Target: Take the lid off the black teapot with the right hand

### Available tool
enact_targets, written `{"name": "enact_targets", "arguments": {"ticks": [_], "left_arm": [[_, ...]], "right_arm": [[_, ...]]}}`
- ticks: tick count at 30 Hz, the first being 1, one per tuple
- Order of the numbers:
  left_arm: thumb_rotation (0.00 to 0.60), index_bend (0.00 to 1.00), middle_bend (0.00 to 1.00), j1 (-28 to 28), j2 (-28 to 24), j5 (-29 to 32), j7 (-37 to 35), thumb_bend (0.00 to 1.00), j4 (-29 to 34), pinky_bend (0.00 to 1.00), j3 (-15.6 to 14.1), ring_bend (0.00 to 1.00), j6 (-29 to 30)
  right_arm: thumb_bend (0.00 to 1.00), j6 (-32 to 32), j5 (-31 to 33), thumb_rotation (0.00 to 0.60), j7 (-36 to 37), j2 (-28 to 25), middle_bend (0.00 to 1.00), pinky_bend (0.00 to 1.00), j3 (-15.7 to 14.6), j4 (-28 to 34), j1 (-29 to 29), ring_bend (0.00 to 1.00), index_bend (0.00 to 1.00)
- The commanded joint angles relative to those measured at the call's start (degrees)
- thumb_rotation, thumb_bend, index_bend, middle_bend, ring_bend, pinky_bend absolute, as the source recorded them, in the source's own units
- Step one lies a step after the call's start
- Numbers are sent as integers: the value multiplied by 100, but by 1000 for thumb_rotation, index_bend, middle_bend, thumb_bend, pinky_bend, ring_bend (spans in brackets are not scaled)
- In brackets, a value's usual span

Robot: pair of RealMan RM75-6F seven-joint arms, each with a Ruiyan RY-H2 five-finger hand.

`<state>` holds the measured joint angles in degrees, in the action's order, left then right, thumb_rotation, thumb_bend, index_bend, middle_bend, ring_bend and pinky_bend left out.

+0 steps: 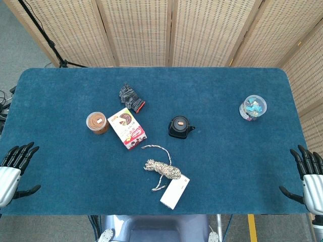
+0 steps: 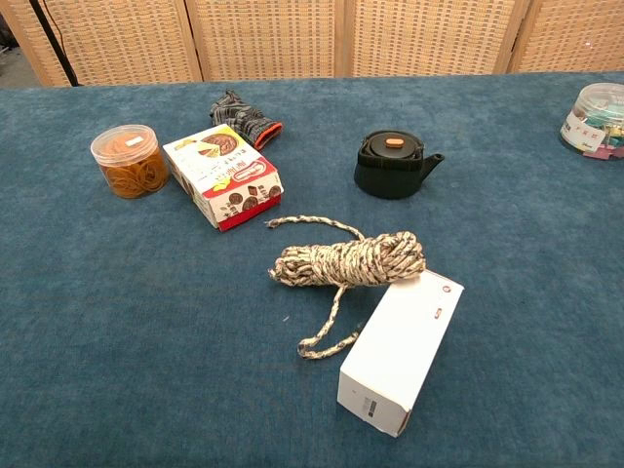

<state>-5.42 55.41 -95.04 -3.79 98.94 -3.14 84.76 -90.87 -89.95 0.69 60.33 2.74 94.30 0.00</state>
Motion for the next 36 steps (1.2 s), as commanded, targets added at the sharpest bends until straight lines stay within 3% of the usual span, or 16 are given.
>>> {"name": "enact_targets", "arguments": {"ticks": [1, 9, 13, 19, 24, 31, 36], "left_arm": [[600, 0, 0, -4, -4, -3, 1, 29, 0, 0, -5, 0, -12], [600, 0, 0, -4, -10, 13, 5, 29, 26, 0, 3, 0, -13], [600, 0, 0, -6, -1, 37, 9, 30, 42, 0, 21, 0, -8], [600, 0, 0, 22, 14, 70, -25, 29, 51, 0, 51, 0, 61], [600, 0, 0, -9, 0, 110, -44, 29, 78, 0, 72, 0, 6], [600, 0, 0, -48, -32, 183, -115, 29, 92, 0, 86, 0, -89], [600, 0, 0, -68, -54, 216, -168, 29, 90, 0, 98, 0, -128]], "right_arm": [[0, 14, 3, 600, -6, 0, 0, 0, -5, 3, 2, 0, 41], [0, 168, 43, 600, -4, 26, 0, 0, 17, 5, 89, 0, 50], [0, 535, 143, 600, -251, 10, 0, 0, 154, 97, 375, 0, 67], [19, 1395, 514, 600, -651, -103, 0, 0, 518, 497, 1048, 0, 196], [144, 2127, 1194, 600, -1564, 172, 0, 0, 949, 658, 1768, 0, 332], [277, 2951, 2348, 600, -2327, 680, 0, 0, 1394, 760, 2669, 0, 344], [340, 3455, 3581, 600, -2975, 1232, 0, 0, 1587, 609, 3430, 0, 360]]}}
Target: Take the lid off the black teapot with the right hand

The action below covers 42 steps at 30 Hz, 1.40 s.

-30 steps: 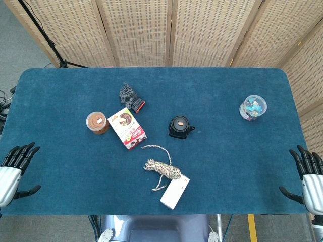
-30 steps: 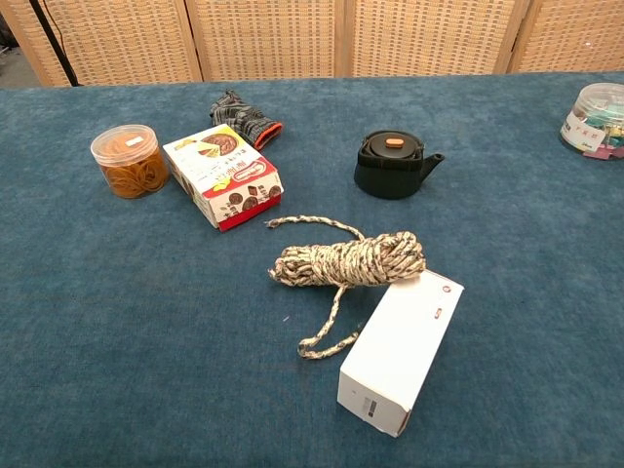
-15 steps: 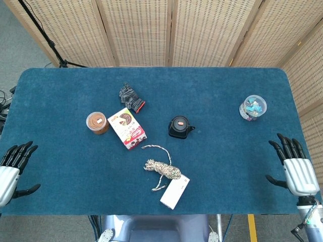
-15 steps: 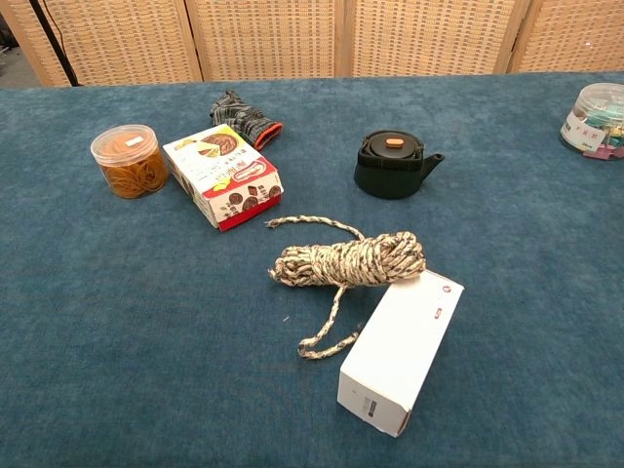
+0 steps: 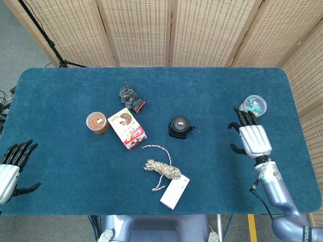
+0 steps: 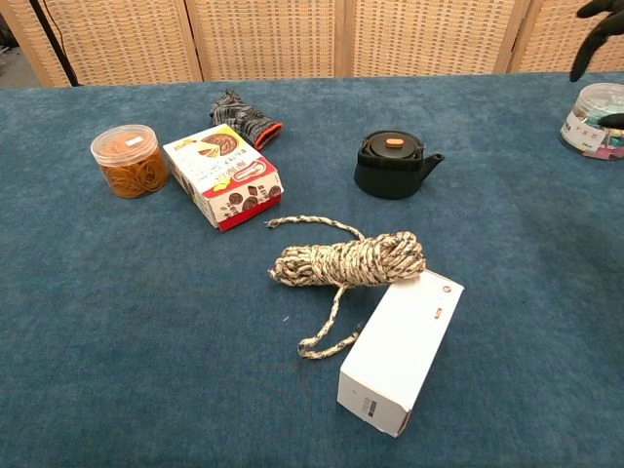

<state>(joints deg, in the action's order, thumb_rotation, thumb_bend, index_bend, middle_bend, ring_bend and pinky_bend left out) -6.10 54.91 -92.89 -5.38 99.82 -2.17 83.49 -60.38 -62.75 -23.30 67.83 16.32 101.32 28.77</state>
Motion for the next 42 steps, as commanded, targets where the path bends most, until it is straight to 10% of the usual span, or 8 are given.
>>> {"name": "enact_targets", "arguments": {"ticks": [1, 21, 42], "left_arm": [[600, 0, 0, 2, -7, -1, -21, 29, 0, 0, 0, 0, 6], [600, 0, 0, -69, -2, 164, 48, 29, 51, 0, 58, 0, -149], [600, 0, 0, -124, -21, 395, 75, 29, 103, 0, 149, 0, -272]], "right_arm": [[345, 379, 1106, 600, -785, 627, 0, 0, 251, -183, 711, 0, 363], [386, -14, 3663, 600, -2160, 2015, 0, 0, 748, -1361, 2467, 0, 392], [387, 35, 4243, 600, -2235, 2738, 0, 0, 627, -2203, 3175, 0, 398]]}}
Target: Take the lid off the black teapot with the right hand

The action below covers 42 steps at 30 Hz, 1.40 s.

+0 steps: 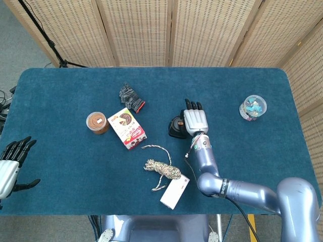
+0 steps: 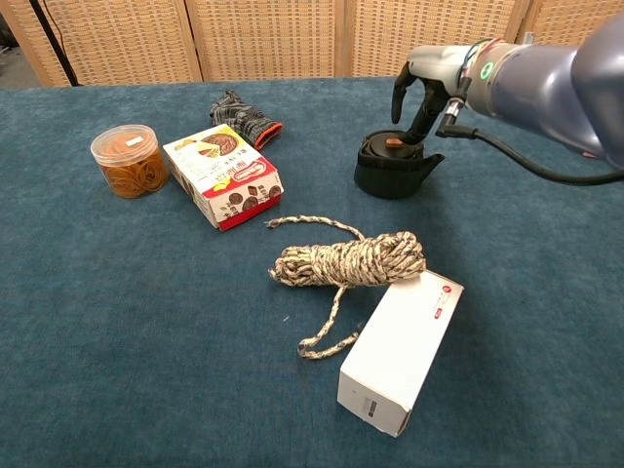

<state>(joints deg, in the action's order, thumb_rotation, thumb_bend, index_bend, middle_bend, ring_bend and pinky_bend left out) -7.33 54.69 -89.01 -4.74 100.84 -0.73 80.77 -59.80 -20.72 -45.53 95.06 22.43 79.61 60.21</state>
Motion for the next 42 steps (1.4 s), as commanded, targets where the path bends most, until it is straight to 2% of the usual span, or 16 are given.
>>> {"name": "enact_targets", "arguments": {"ticks": [1, 10, 32, 42], "left_arm": [[600, 0, 0, -2, 5, 11, 21, 29, 2, 0, 8, 0, 0], [600, 0, 0, 13, 13, 23, 32, 29, 8, 0, 14, 0, 24], [600, 0, 0, -1, -23, 130, -57, 29, 10, 0, 65, 0, -12], [600, 0, 0, -7, -34, 168, -37, 29, 19, 0, 78, 0, -33]], "right_arm": [[387, -34, 73, 600, -24, 21, 0, 0, 19, -55, 45, 0, 398], [388, -74, 411, 600, -81, 175, 0, 0, 57, -209, 154, 0, 406], [394, 115, 406, 600, -44, 544, 0, 0, 10, -854, 280, 0, 429], [438, 180, 417, 600, -41, 583, 0, 0, 18, -957, 274, 0, 447]]}}
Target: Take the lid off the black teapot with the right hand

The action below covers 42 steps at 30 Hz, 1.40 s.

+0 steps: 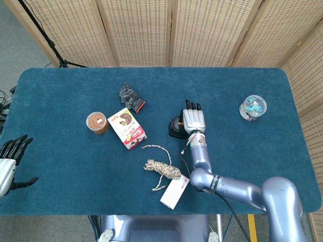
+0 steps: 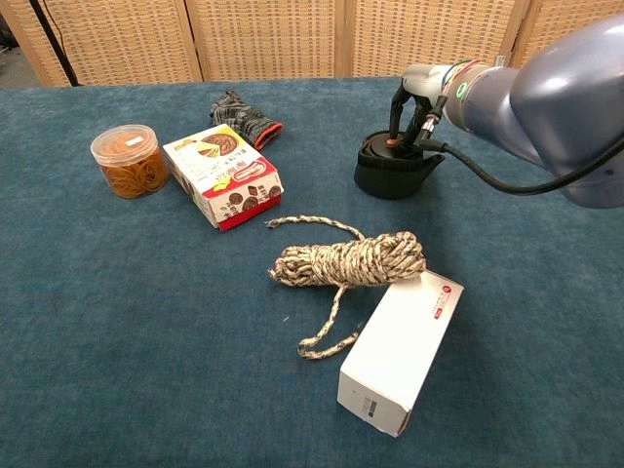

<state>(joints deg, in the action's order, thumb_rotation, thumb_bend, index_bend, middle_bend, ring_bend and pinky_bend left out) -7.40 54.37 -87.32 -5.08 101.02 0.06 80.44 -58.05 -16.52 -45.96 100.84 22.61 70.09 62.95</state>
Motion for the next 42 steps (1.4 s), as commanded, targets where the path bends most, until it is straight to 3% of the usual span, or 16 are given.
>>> {"name": "enact_targets", "arguments": {"ticks": [1, 24, 36, 42], "left_arm": [[600, 0, 0, 3, -3, -3, -6, 29, 3, 0, -1, 0, 3], [600, 0, 0, 9, -30, -25, -79, 29, -15, 0, -5, 0, 6], [600, 0, 0, 13, -31, -61, -61, 29, -5, 0, -26, 0, 2], [600, 0, 0, 31, -31, -89, -76, 29, -11, 0, -35, 0, 37]], "right_arm": [[438, 8, -9, 600, 2, 11, 0, 0, -2, -12, 0, 0, 448], [445, 6, -529, 600, 299, 188, 0, 0, -51, -168, -96, 0, 570], [446, -367, -869, 600, 283, -248, 0, 0, 67, 641, -172, 0, 579], [447, -680, -1112, 600, 194, -732, 0, 0, 16, 1243, -332, 0, 578]]}}
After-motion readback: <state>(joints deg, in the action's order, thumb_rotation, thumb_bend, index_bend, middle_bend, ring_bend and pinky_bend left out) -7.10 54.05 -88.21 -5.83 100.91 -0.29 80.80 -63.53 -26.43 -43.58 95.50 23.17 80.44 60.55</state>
